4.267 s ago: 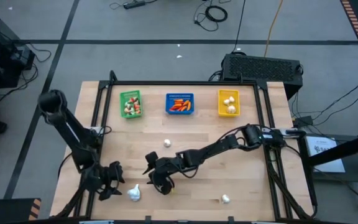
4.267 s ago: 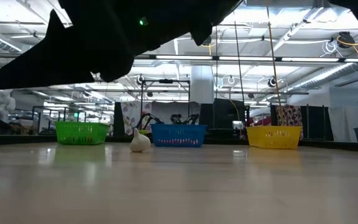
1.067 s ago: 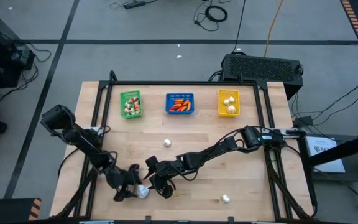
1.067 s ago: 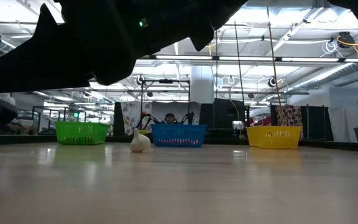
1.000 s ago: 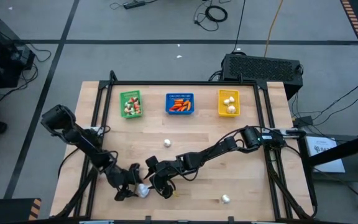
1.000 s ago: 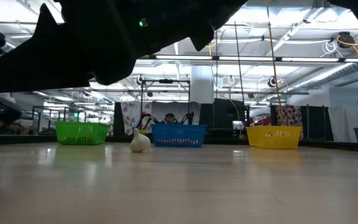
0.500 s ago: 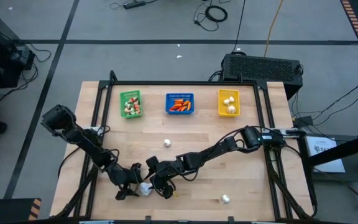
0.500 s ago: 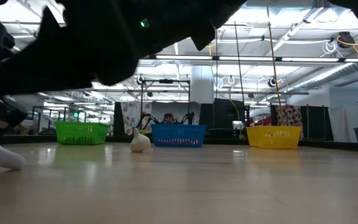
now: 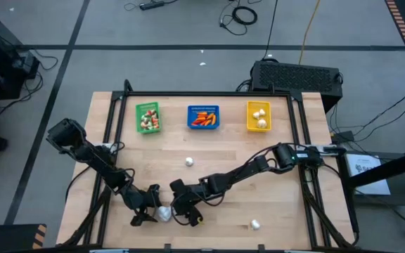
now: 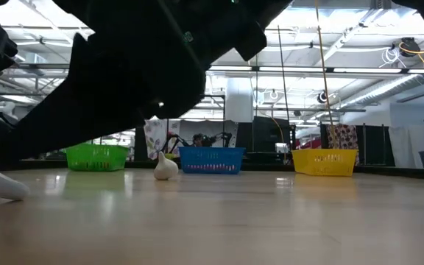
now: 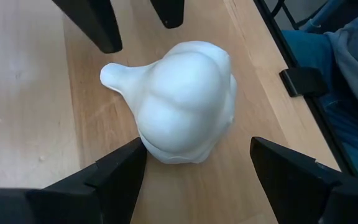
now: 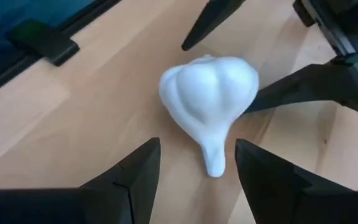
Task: Sort produce into baskets
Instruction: Put the garlic into the yellow bin
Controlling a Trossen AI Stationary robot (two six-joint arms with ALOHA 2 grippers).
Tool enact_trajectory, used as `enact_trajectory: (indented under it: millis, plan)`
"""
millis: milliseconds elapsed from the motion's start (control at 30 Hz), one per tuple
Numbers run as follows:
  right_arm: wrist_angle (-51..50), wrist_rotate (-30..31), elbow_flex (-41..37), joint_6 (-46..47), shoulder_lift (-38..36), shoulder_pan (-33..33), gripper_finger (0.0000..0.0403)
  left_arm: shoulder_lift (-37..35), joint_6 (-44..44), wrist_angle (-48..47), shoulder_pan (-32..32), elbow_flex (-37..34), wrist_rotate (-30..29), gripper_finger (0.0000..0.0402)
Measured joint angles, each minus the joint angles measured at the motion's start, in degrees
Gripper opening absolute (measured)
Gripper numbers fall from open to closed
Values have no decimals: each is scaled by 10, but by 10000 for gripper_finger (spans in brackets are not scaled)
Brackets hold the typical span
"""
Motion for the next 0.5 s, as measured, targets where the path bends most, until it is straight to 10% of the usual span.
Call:
enact_trajectory:
  millis: [500]
  plan:
    - [59,6,0,46,43,-3,189,-1,-2,-11,0,1,-2,294]
